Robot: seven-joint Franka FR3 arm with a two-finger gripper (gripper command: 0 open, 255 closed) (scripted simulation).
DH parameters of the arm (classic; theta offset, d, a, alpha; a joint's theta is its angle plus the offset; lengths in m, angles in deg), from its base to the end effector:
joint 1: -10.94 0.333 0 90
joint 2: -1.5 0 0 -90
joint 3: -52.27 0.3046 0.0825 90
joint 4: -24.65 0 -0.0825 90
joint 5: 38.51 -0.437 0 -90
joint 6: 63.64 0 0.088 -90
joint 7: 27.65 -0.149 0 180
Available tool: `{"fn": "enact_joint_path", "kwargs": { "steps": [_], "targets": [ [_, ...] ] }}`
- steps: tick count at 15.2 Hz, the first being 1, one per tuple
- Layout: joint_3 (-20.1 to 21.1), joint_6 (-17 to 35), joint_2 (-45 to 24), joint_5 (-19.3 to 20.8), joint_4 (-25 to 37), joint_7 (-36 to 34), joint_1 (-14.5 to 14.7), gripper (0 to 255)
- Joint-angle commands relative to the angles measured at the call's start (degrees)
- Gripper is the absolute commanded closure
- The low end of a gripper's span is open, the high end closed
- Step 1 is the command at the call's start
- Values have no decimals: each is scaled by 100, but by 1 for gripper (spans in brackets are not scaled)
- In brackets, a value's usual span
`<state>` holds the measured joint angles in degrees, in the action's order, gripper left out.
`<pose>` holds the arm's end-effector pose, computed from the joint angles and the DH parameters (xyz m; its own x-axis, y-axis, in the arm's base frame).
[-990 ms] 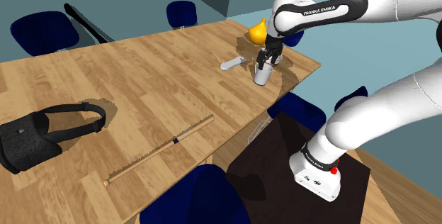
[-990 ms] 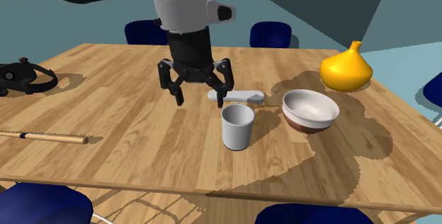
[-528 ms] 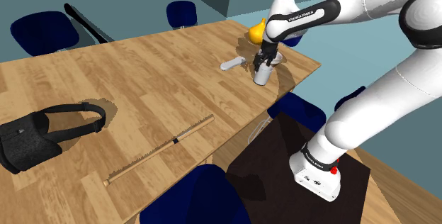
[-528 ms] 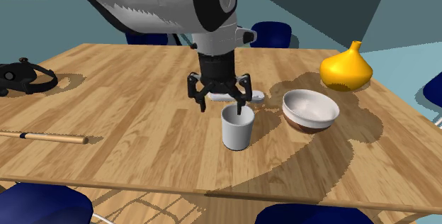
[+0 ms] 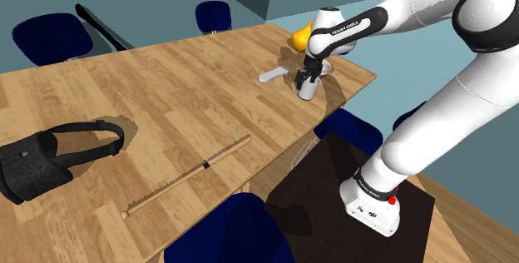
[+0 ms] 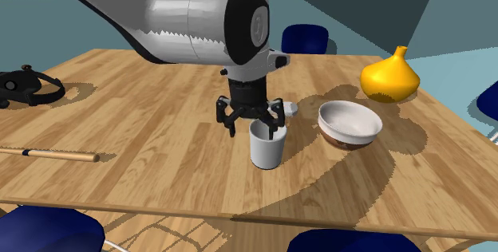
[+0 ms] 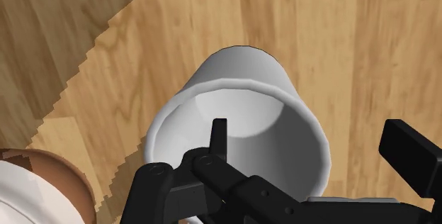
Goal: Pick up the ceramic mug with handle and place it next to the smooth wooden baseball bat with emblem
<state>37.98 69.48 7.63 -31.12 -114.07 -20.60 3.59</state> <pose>0.4787 -0.1938 0.2599 0.9863 -0.1649 -0.0043 -0.1642 -0.9841 0.0682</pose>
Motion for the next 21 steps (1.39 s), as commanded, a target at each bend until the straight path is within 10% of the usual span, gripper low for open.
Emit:
{"fn": "enact_joint_path", "kwargs": {
  "steps": [1, 6, 7, 21],
  "targets": [
    [0, 36, -28, -5, -6, -1, 2, 0],
    [0, 35, -27, -5, -6, -1, 2, 0],
    [0, 35, -27, -5, -6, -1, 2, 255],
    [21, -378, 220, 24, 163, -10, 3, 255]
  ]
}}
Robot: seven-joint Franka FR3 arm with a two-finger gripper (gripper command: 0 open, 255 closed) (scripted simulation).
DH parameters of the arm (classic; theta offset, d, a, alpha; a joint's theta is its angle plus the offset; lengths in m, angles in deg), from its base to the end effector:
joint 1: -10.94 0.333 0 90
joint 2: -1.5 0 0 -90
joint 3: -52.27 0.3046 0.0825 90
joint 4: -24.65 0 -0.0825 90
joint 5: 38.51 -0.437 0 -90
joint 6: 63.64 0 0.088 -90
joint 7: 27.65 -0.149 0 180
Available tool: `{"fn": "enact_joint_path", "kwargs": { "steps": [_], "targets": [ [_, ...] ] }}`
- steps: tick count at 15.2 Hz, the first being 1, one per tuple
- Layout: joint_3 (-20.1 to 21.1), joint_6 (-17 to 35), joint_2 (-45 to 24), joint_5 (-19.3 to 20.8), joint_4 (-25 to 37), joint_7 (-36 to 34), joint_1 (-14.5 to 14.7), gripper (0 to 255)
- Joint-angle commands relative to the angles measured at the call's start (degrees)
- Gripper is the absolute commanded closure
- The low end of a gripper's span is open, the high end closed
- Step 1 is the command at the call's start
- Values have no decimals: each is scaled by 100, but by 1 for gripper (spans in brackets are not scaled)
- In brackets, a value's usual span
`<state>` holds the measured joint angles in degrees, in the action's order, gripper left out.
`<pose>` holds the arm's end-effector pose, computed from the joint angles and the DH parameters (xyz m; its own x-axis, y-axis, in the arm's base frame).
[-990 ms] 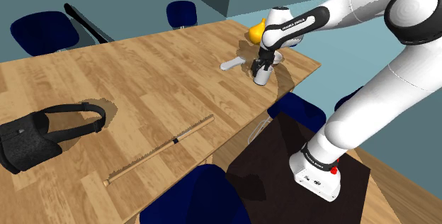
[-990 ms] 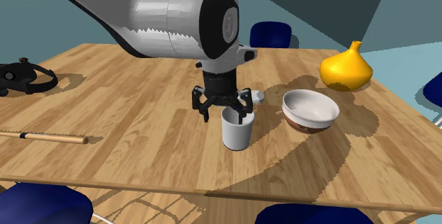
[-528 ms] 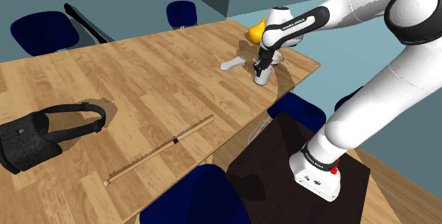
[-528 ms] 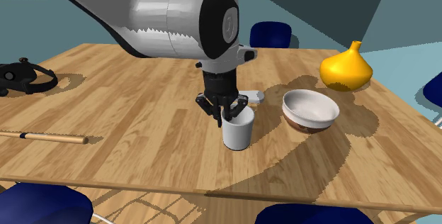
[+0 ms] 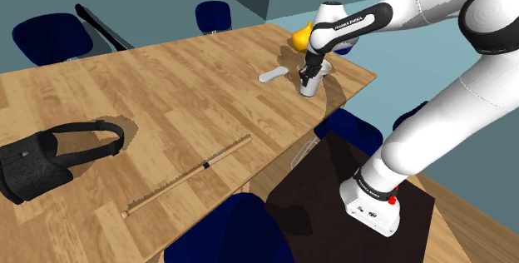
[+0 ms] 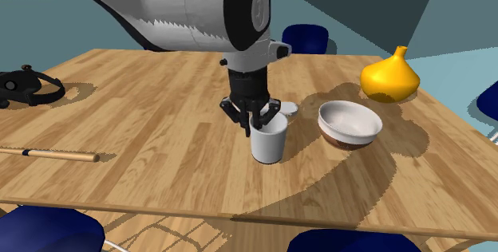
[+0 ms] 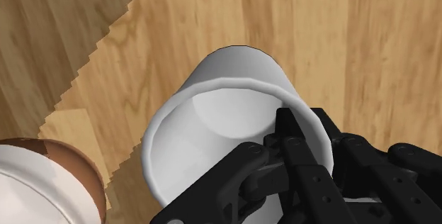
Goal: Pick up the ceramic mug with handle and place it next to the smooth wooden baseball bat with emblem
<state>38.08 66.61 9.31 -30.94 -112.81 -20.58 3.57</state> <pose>0.4811 -0.1950 0.2806 0.9863 -0.1651 -0.0035 -0.1645 -0.9840 0.0681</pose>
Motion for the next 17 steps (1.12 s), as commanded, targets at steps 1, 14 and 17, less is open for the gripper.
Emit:
{"fn": "enact_joint_path", "kwargs": {
  "steps": [1, 14, 17],
  "targets": [
    [15, -173, 98, 11, 74, -12, 5, 255],
    [80, -1225, 558, 31, 672, 1, 15, 255],
    [95, -1463, 631, 30, 837, 9, 19, 255]
  ]
}}
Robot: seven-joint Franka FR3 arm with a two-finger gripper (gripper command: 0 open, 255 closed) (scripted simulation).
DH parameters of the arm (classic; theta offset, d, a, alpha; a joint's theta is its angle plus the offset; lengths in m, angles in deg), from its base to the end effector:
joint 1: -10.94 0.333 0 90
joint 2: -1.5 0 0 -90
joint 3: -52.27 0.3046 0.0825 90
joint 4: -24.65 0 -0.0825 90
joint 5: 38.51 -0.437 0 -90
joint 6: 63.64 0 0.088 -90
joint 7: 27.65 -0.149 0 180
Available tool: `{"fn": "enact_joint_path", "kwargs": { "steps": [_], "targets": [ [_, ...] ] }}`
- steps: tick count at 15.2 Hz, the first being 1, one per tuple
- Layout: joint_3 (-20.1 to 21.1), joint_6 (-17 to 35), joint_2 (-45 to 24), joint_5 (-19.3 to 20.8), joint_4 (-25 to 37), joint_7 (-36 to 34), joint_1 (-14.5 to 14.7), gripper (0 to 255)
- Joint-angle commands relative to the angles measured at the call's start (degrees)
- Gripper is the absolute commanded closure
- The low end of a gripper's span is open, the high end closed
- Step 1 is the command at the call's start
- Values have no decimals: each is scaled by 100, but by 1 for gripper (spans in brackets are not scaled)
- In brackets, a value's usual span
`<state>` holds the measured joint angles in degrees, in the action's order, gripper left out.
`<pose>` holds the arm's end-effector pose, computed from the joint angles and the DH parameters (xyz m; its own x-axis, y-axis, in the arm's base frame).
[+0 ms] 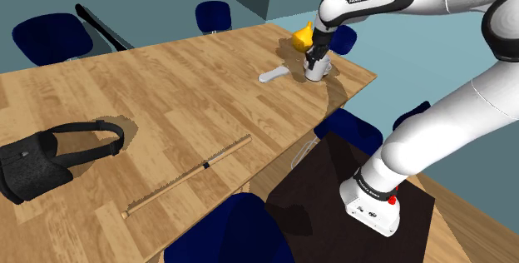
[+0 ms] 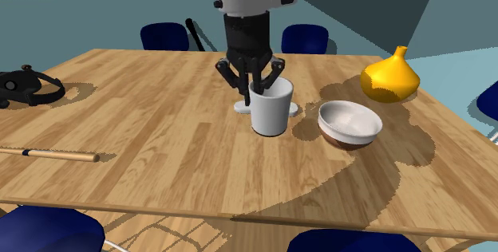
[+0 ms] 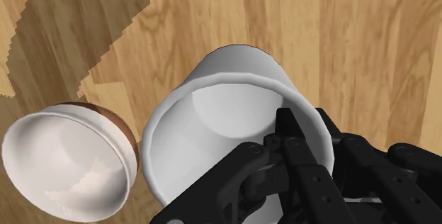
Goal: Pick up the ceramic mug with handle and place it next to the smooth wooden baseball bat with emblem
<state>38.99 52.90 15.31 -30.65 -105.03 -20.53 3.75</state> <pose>0.4896 -0.1957 0.3808 0.9863 -0.1651 -0.0034 -0.1645 -0.9840 0.0683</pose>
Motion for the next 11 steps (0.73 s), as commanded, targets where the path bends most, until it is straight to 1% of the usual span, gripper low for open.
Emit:
{"fn": "enact_joint_path", "kwargs": {
  "steps": [1, 11],
  "targets": [
    [10, -171, 53, 0, 118, 7, 2, 255],
    [55, -932, 194, -19, 740, 44, 17, 255]
  ]
}}
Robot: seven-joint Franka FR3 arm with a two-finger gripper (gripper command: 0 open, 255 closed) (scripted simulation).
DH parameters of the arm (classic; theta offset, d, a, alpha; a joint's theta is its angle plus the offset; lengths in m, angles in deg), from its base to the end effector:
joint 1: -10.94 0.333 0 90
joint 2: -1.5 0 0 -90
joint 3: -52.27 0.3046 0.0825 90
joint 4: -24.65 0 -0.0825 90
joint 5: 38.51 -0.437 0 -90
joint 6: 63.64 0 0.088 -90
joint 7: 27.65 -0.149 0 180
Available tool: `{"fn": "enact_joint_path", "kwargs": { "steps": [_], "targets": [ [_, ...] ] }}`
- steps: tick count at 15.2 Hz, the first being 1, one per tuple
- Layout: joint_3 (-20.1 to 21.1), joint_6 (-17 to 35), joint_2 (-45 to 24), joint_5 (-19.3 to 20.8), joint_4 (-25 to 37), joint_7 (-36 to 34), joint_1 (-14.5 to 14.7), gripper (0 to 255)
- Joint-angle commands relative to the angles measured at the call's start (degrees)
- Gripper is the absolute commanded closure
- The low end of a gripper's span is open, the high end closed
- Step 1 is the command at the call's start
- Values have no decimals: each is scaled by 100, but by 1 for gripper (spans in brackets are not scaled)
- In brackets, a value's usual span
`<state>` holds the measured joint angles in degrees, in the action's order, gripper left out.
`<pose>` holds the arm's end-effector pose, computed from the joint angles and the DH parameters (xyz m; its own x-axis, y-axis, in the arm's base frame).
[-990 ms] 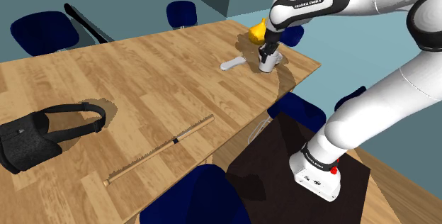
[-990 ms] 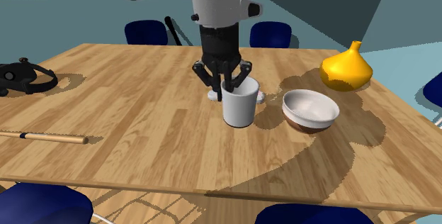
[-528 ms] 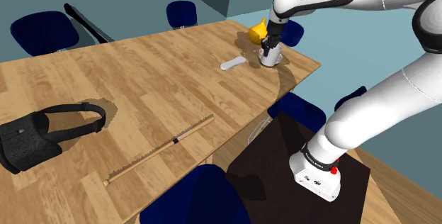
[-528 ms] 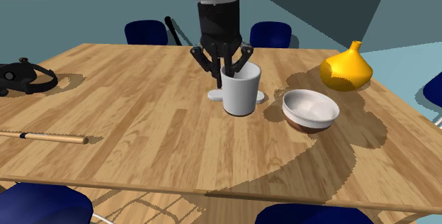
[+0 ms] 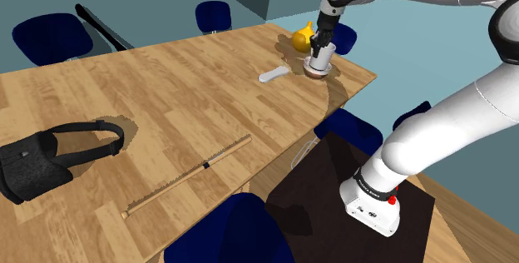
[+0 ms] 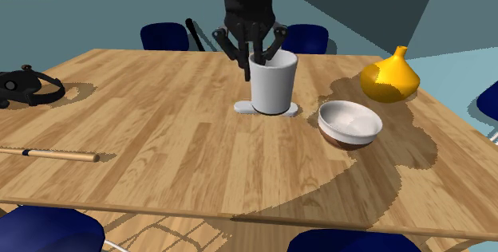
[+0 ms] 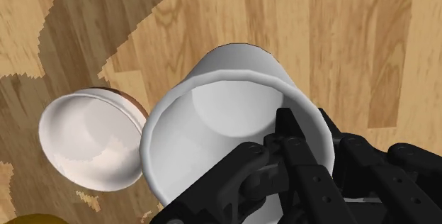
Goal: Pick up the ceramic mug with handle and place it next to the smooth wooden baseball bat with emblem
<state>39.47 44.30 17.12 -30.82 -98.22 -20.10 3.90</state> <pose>0.4927 -0.1968 0.4463 0.9863 -0.1651 -0.0036 -0.1644 -0.9840 0.0683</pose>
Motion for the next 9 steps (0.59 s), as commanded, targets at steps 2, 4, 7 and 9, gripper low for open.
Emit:
{"fn": "enact_joint_path", "kwargs": {
  "steps": [2, 4, 7, 9],
  "targets": [
    [190, -95, 35, -48, 32, -279, 117, 255],
    [373, -117, 31, -100, 31, -555, 233, 255],
    [642, -150, -19, -184, 77, -963, 409, 255],
    [820, -172, -82, -241, 140, -1231, 525, 255]
  ]
}}
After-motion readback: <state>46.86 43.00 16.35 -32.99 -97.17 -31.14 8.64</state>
